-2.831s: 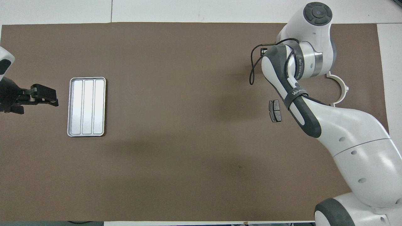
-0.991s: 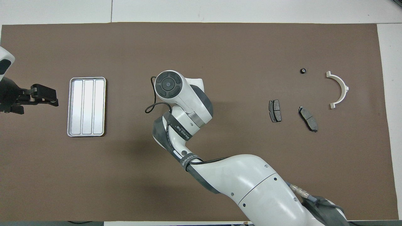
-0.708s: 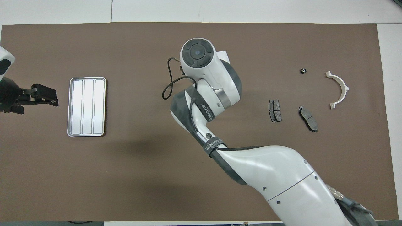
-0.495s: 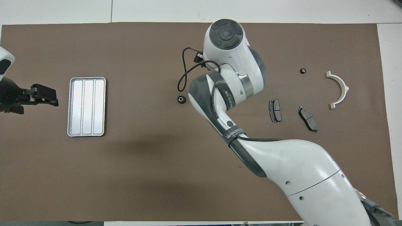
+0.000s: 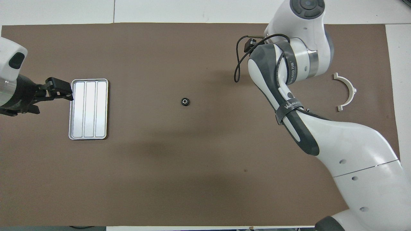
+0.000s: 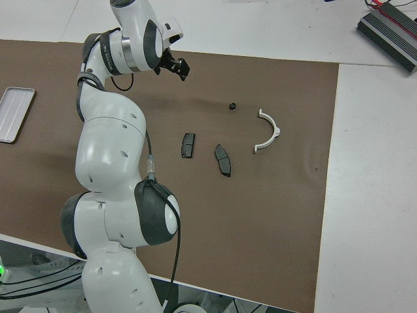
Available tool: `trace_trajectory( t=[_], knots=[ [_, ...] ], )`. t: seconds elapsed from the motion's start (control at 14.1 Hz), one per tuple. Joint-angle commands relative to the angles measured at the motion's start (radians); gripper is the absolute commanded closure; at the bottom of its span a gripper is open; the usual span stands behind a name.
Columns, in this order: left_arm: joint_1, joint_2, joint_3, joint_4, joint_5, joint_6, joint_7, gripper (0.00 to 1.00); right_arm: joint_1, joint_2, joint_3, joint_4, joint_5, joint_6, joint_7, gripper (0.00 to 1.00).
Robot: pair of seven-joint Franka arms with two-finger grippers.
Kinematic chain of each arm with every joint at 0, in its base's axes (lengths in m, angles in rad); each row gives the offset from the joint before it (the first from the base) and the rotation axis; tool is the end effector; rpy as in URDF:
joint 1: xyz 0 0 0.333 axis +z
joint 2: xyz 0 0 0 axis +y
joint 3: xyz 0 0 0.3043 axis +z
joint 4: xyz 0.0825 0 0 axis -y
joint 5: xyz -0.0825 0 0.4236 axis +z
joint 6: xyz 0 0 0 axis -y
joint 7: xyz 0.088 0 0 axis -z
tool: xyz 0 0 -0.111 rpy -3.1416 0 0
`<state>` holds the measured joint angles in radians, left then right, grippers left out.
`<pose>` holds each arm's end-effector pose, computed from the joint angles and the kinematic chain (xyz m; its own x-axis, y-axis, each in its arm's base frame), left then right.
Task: Pick bearing gear from pile to tray
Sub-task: 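Grasp the center bearing with the left gripper while the right gripper reaches the other bearing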
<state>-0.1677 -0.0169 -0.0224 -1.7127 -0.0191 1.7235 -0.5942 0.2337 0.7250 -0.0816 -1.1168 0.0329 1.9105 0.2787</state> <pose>0.5878 -0.1151 0.5592 0.9183 0.3958 0.0125 0.3953 -0.9181 0.0309 0.7767 0.1398 0.3686 0.9908 -0.1135 0.0740 -0.1139 -0.9935 0.0021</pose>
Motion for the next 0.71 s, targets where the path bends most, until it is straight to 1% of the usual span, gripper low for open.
trace_trajectory(
  t=[0.0,0.14,0.21,0.28,0.35,0.42,0.5,0.64],
  knots=[
    [-0.131,0.102,0.012,-0.004,-0.015,0.108,-0.188,0.00,-0.063,-0.007,0.008,-0.058,0.021,0.018,-0.142,0.00],
    [-0.199,0.199,0.012,-0.008,-0.015,0.244,-0.300,0.00,-0.095,0.004,0.008,-0.083,0.012,0.037,-0.202,0.00],
    [-0.234,0.257,0.012,0.011,-0.010,0.261,-0.323,0.00,-0.108,0.005,0.008,-0.096,0.010,0.045,-0.225,0.00],
    [-0.296,0.376,0.019,0.089,-0.001,0.269,-0.384,0.00,-0.123,0.007,0.008,-0.107,0.010,0.045,-0.227,0.00],
    [-0.324,0.502,0.021,0.205,0.016,0.271,-0.442,0.00,-0.134,0.010,0.008,-0.115,0.009,0.045,-0.233,0.00],
    [-0.328,0.553,0.021,0.235,0.021,0.284,-0.456,0.00,-0.139,0.014,0.008,-0.121,0.009,0.047,-0.245,0.00],
    [-0.322,0.542,0.021,0.205,0.024,0.326,-0.457,0.00,-0.152,0.016,0.008,-0.126,0.007,0.050,-0.260,0.00],
    [-0.332,0.529,0.021,0.109,0.018,0.457,-0.469,0.00,-0.172,0.025,0.010,-0.129,0.004,0.088,-0.295,0.00]
  ],
)
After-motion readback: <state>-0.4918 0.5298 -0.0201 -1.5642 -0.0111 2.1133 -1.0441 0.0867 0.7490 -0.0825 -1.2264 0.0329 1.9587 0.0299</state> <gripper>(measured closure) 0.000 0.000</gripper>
